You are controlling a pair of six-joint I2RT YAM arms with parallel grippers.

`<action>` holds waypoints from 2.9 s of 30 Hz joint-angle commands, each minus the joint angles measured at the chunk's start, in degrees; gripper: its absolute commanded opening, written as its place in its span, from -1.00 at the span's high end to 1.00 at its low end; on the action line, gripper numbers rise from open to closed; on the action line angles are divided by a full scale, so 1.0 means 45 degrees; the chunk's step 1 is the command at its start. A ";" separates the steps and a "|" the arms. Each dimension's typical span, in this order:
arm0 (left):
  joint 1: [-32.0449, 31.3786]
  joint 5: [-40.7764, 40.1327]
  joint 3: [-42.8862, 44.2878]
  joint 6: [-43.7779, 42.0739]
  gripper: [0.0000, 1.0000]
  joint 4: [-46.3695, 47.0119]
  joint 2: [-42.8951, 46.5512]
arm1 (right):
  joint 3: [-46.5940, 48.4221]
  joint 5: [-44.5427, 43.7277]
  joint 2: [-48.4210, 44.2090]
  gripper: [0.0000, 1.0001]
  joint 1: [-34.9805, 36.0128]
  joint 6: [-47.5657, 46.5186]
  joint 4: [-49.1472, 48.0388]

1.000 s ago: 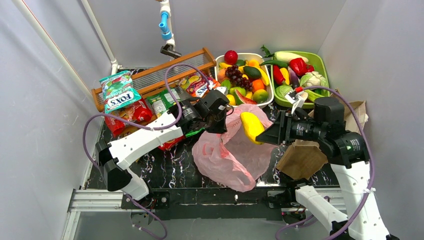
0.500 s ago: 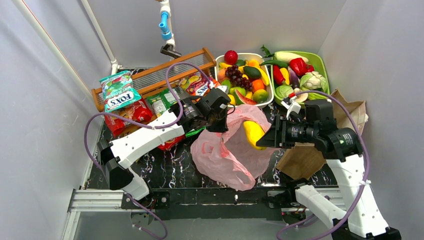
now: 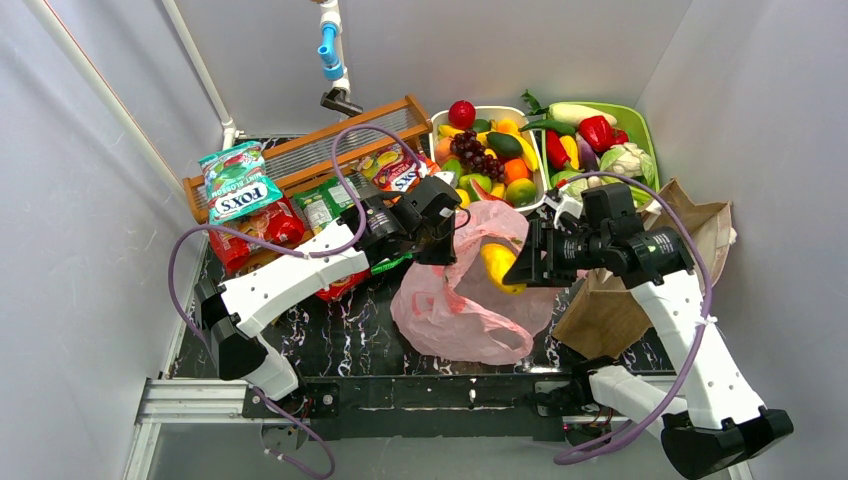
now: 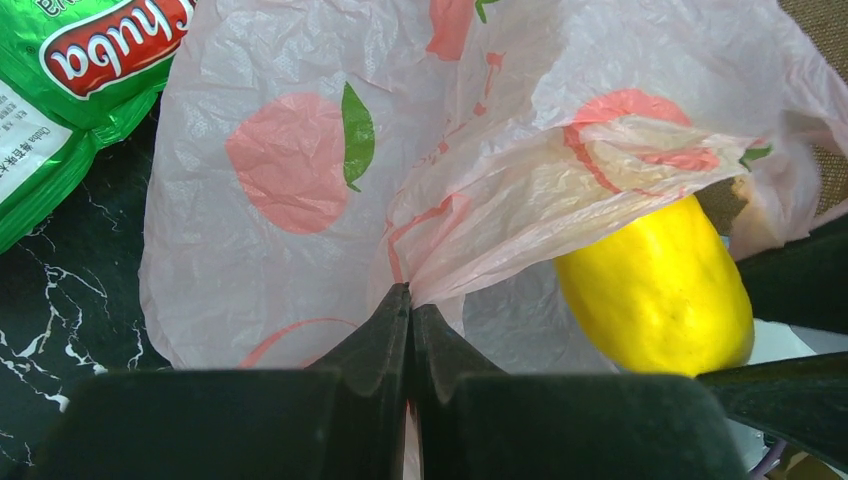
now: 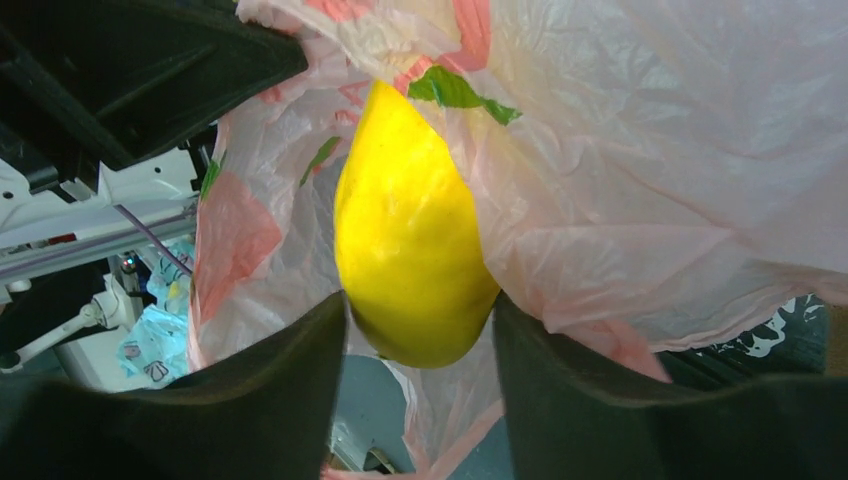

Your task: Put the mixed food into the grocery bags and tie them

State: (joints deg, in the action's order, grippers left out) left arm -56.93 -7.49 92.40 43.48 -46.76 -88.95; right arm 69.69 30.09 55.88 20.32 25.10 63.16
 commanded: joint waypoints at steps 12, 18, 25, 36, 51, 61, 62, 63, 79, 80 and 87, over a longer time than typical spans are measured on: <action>0.0067 -0.0076 -0.0335 0.0071 1.00 -0.0376 0.0711 | 0.1242 0.0101 0.0118 -0.70 0.0295 -0.0249 -0.0640; 0.0064 -0.0256 -0.1250 0.0249 1.00 -0.0757 0.1155 | 0.2750 -0.0341 0.0652 -0.74 0.0310 -0.0627 -0.0112; 0.0072 0.0477 -0.3311 0.0445 1.00 -0.0260 0.2250 | 0.4101 -0.1383 0.1258 -0.73 0.0310 -0.0570 -0.0413; -0.0162 0.1858 -0.5192 0.0208 1.00 -0.0124 0.3191 | 0.5820 -0.2592 0.3191 -0.74 0.0300 -0.0334 -0.0960; -0.0445 0.1841 -0.3574 0.0813 1.00 -0.0494 0.1334 | 0.8360 -0.4642 0.8076 -0.72 0.0280 -0.0880 -0.1251; -0.0465 0.1937 -0.2123 0.0609 1.00 -0.1329 0.0073 | 1.1369 -0.4722 1.3238 -0.74 -0.0218 -0.2421 -0.0482; -0.0456 0.1925 -0.2050 0.0581 1.00 -0.1372 0.0014 | 1.1288 -0.4731 1.3312 -0.75 -0.0267 -0.2387 -0.0651; -0.0455 0.1921 -0.2022 0.0567 1.00 -0.1403 -0.0003 | 1.1197 -0.4747 1.3399 -0.75 -0.0302 -0.2352 -0.0806; -0.0464 0.2244 -0.1889 0.0468 1.00 -0.1214 -0.0262 | 1.1357 -0.5018 1.5280 -0.78 -0.0340 -0.1902 -0.1751; -0.0459 0.2239 -0.1889 0.0490 1.00 -0.1203 -0.0274 | 1.1350 -0.4991 1.5337 -0.78 -0.0336 -0.1864 -0.1791; -0.0450 0.2327 -0.2010 0.0576 1.00 -0.1016 -0.0317 | 1.1398 -0.5160 1.5671 -0.78 -0.0335 -0.1714 -0.2112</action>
State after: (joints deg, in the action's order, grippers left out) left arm -58.74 2.20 82.15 46.09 -50.39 -90.67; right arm 118.41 7.75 125.43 18.76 16.62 55.96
